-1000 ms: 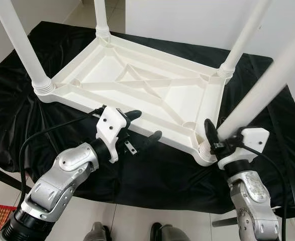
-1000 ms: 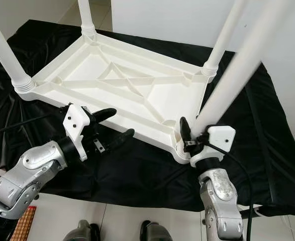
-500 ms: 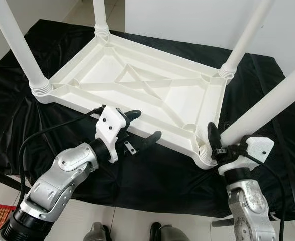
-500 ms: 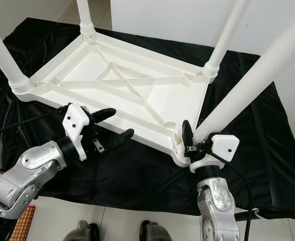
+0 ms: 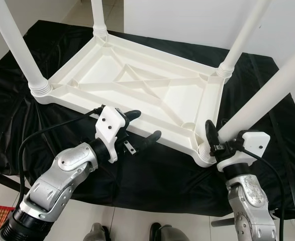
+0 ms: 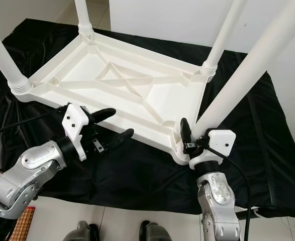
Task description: Building children table
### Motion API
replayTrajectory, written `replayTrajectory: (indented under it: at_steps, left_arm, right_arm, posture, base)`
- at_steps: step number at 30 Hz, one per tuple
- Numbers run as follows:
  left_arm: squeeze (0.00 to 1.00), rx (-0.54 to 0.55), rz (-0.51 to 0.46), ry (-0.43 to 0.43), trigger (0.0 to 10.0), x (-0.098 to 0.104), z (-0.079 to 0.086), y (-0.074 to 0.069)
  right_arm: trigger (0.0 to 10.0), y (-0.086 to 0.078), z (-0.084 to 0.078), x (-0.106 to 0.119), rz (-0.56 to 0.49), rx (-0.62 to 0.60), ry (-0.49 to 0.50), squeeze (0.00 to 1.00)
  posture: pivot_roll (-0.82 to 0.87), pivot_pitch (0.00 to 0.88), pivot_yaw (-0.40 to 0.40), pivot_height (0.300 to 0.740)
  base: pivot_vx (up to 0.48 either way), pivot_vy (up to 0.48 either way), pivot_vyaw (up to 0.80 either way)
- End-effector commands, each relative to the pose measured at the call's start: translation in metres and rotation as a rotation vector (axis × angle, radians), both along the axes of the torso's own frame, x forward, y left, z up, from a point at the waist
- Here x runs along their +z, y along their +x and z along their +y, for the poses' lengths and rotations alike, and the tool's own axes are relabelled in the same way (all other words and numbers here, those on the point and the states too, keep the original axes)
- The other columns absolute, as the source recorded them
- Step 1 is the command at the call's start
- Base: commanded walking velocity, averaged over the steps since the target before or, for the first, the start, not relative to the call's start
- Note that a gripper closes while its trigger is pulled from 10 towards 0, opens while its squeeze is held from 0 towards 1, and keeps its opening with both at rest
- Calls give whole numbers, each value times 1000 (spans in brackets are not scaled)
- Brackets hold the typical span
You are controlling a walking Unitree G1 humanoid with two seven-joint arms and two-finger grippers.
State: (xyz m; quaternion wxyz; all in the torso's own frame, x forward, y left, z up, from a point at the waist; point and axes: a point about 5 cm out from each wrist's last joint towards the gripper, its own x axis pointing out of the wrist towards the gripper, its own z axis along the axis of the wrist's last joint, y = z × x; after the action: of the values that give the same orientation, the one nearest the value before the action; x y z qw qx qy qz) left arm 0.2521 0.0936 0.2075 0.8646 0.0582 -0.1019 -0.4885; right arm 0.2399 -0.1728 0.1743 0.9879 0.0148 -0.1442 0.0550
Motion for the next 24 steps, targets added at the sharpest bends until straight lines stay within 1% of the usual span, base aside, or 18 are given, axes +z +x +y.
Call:
replayTrajectory:
  at_steps: [1, 10, 24]
  left_arm:
    - [0, -114, -8, 37, 10000, 0, -2, -7]
    - [0, -117, -5, 35, 10000, 0, -3, -7]
    - [0, -121, -3, 34, 10000, 0, -3, -7]
  right_arm:
    - [10000, -1, -2, -28, 147, -14, -31, 0]
    - [10000, -4, 0, -28, 139, -32, -21, 0]
    - [10000, -3, -1, -27, 136, -42, -23, 0]
  posture:
    - [35, 190, -34, 740]
    - [32, 193, -34, 740]
    - [32, 191, -31, 740]
  base:
    - [0, 0, 0]
    - [0, 0, 0]
    - [0, 0, 0]
